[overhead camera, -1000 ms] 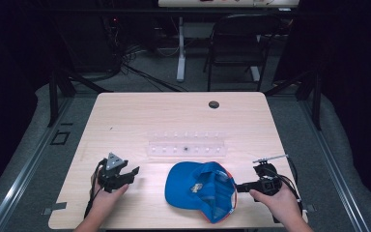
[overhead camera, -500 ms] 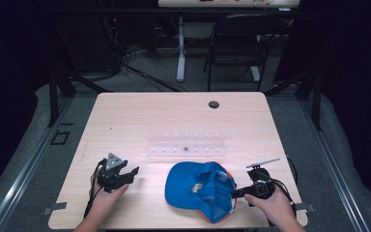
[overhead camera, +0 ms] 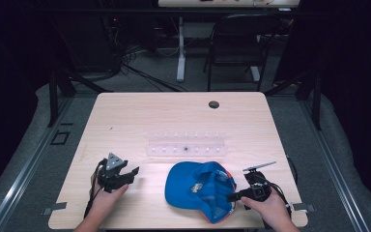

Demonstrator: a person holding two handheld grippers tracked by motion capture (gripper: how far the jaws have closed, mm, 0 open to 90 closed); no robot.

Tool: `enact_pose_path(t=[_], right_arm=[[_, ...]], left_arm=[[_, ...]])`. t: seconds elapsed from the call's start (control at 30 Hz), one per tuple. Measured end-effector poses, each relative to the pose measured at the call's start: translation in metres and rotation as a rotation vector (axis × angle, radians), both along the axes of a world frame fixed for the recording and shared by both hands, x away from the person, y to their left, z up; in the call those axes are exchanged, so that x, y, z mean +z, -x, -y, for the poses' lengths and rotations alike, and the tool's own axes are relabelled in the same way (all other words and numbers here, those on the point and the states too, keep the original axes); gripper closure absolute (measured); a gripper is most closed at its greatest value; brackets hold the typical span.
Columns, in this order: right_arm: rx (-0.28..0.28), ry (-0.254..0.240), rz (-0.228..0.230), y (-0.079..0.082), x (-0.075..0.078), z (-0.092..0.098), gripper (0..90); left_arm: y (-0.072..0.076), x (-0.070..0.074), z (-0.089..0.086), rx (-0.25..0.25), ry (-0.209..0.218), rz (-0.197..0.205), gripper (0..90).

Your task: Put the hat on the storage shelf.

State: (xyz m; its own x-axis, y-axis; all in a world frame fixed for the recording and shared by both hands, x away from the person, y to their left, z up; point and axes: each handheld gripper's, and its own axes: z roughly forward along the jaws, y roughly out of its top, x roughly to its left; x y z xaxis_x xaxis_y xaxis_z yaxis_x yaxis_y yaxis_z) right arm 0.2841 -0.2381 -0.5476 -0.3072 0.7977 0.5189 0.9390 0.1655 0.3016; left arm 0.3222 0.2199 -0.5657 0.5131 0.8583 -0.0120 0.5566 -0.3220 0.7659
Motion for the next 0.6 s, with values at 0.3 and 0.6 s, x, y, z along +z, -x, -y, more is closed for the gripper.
enact_pose_path(t=[0.3,0.6], right_arm=[[-0.003,-0.067,-0.004,-0.003,0.01,0.002,67.2],[-0.015,-0.096,-0.02,-0.006,0.018,0.002,70.8]], left_arm=[[0.001,0.0,0.001,-0.002,-0.013,0.01,44.4],[0.001,0.0,0.003,-0.013,-0.03,0.011,44.3]])
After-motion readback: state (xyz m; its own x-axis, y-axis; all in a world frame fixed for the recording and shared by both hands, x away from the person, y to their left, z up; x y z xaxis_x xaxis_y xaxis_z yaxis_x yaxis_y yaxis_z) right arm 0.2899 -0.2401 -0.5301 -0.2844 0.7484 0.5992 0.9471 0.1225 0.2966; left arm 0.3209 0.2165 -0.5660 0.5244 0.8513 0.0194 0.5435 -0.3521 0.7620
